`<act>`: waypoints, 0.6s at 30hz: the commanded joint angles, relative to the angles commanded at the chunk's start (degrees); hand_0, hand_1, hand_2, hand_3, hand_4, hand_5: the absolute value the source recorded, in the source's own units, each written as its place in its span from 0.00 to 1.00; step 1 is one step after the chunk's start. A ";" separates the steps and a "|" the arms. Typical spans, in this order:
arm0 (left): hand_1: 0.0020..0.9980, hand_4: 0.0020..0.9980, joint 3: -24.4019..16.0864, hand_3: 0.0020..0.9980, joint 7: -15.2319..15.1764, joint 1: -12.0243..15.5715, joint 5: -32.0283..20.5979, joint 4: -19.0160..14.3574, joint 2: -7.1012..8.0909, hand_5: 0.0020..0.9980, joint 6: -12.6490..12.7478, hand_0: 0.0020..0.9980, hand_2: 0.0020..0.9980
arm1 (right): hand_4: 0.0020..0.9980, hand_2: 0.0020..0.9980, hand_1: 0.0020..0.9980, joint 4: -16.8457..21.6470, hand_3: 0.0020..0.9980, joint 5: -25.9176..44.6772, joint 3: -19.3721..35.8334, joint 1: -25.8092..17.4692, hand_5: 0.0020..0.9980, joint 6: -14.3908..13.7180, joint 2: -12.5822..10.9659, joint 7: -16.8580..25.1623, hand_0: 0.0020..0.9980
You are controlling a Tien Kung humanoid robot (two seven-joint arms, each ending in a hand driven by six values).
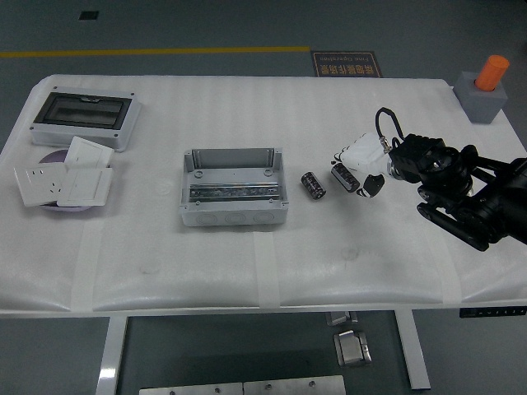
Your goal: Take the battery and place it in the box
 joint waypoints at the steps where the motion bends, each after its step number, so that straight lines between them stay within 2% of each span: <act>1: 0.65 0.43 0.11 0.50 -0.04 -0.06 -0.02 0.00 0.00 0.45 -0.01 0.61 0.45 | 0.77 0.87 0.72 -0.02 0.92 0.13 0.01 0.02 0.20 -0.11 0.06 0.01 0.78; 12: 0.65 0.43 0.60 0.50 -0.22 -0.40 -0.13 0.00 -0.13 0.45 -0.06 0.61 0.45 | 0.76 0.86 0.72 -0.56 0.92 1.66 -0.06 0.04 0.20 -0.77 0.57 -0.36 0.78; 13: 0.65 0.43 0.68 0.50 -0.27 -0.43 -0.20 0.00 -0.15 0.45 -0.04 0.61 0.45 | 0.79 0.87 0.72 -0.67 0.93 1.86 -0.01 0.01 0.24 -0.79 0.61 -0.35 0.78; 18: 0.65 0.43 0.96 0.50 -0.43 -0.56 -0.43 0.00 -0.21 0.45 -0.05 0.61 0.45 | 0.79 0.87 0.72 -1.28 0.93 2.11 0.31 -0.17 0.24 -0.72 1.04 -0.27 0.78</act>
